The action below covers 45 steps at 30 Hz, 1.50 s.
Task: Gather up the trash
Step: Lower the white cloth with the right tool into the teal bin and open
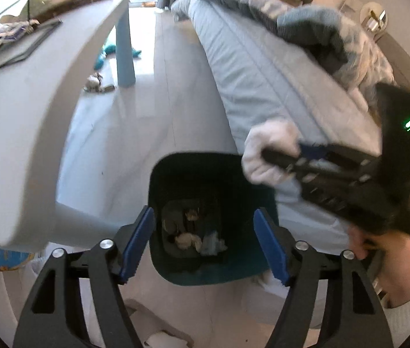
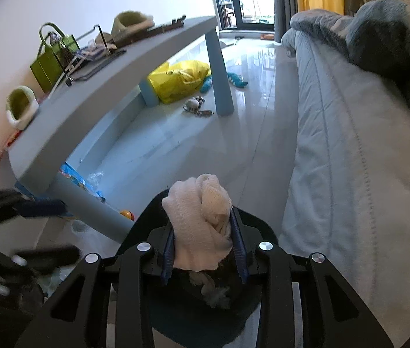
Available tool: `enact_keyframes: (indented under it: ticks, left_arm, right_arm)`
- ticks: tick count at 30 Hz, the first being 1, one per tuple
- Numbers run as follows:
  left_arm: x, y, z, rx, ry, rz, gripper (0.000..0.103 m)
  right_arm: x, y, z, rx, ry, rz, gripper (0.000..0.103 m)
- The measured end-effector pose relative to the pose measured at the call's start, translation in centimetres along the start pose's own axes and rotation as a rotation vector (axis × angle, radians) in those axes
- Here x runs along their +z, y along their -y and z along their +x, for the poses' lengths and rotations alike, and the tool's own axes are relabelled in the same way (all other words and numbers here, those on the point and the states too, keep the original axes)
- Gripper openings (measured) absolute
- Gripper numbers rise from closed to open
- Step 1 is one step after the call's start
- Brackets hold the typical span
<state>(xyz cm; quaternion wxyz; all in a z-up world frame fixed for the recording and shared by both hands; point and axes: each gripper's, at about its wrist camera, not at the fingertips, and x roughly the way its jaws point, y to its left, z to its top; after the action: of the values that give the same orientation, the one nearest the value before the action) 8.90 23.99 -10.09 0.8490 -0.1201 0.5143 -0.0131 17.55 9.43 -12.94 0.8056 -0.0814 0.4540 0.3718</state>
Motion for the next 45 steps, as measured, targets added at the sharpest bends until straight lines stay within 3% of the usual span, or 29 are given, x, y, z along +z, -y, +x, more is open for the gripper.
enact_keyframes:
  ticks: [4,11,19,21,24,26,29,45]
  left_arm:
    - [0.7,-0.1,-2.3,0.028,0.103,0.006,0.065]
    - [1.8,0.7,-6.3,-0.009,0.259,0.017,0.055]
    - [2.1,1.4,-8.3,-0.027,0.319,0.026,0.054]
    - [2.0,1.3,-8.5,-0.028,0.321,0.023,0.054]
    - [2.1,1.4,-8.8,-0.024,0.327,0.023,0.054]
    - [2.2,1.7,-9.0,-0.027,0.333,0.026,0.054]
    - [2.3,2.0,-9.2,-0.026,0.344,0.034,0.054]
    - [3.2,5.5,-10.4,-0.044,0.419,0.095,0.059]
  right_arm:
    - [-0.5,-0.5,1.7,-0.010,-0.043,-0.008,0.035]
    - [-1.7,-1.6,4.4,-0.021,-0.124,-0.045,0.035]
    - [-3.1,-3.1,6.8,-0.050,-0.207,-0.113,0.035]
    - [-3.4,-3.5,7.1,-0.071,-0.221,-0.146,0.038]
    - [-3.7,-3.5,7.1,-0.085,-0.228,-0.154,0.049]
    - [-3.6,-3.5,7.0,-0.106,-0.223,-0.162,0.059]
    - [-3.3,-3.5,6.5,-0.104,-0.207,-0.154,0.066]
    - [-1.0,-0.7,-0.9,-0.066,-0.011,-0.080,0.076]
